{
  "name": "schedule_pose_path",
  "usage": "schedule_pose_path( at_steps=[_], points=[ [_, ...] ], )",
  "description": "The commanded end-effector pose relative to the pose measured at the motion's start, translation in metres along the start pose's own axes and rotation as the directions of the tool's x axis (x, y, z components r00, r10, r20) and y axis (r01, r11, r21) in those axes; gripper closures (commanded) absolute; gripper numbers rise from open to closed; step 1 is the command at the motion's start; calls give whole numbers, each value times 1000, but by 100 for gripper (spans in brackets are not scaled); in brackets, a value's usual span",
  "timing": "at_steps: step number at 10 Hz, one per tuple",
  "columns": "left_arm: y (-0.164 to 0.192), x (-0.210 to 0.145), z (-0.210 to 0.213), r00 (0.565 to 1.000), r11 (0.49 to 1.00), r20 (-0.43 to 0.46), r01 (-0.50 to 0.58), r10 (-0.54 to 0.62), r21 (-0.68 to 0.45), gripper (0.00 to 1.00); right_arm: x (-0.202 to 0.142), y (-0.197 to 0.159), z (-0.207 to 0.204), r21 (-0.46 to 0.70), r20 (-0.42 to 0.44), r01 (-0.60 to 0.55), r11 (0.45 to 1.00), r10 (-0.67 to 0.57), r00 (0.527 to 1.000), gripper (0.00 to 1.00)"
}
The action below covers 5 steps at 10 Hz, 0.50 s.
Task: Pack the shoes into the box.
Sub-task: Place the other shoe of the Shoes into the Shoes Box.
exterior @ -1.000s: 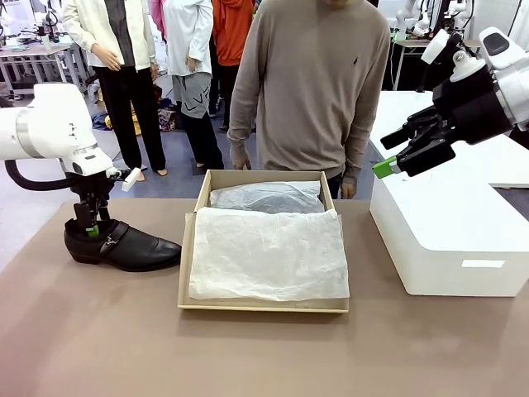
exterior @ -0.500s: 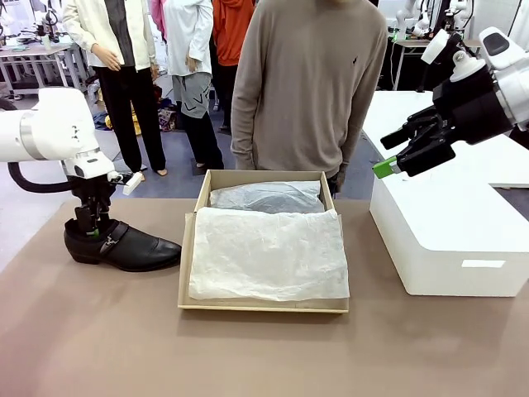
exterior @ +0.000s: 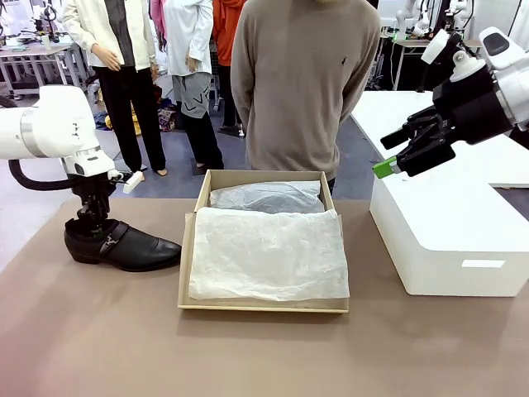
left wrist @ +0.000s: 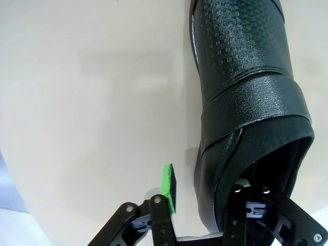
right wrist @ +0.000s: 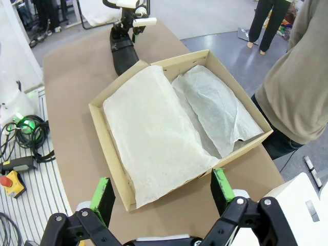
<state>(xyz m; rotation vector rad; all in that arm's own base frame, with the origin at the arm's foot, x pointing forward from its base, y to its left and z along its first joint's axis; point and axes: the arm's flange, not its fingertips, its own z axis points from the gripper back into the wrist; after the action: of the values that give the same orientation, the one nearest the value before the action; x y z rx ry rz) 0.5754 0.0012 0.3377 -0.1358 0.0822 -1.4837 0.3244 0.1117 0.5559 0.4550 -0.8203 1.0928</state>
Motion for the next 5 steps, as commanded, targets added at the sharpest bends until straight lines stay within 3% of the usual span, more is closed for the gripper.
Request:
schedule_pose_path(
  at_steps=[1, 5],
  points=[
    [-1, -2, 5, 1000, 1000, 0, 16, -16, 4, 100, 0, -3, -2, 14, 23, -19, 1000, 19, 1000, 0],
    [-3, 0, 7, 999, 1000, -23, 25, -24, 19, 100, 0, -3, -2, 14, 23, -19, 1000, 19, 1000, 0]
  ],
)
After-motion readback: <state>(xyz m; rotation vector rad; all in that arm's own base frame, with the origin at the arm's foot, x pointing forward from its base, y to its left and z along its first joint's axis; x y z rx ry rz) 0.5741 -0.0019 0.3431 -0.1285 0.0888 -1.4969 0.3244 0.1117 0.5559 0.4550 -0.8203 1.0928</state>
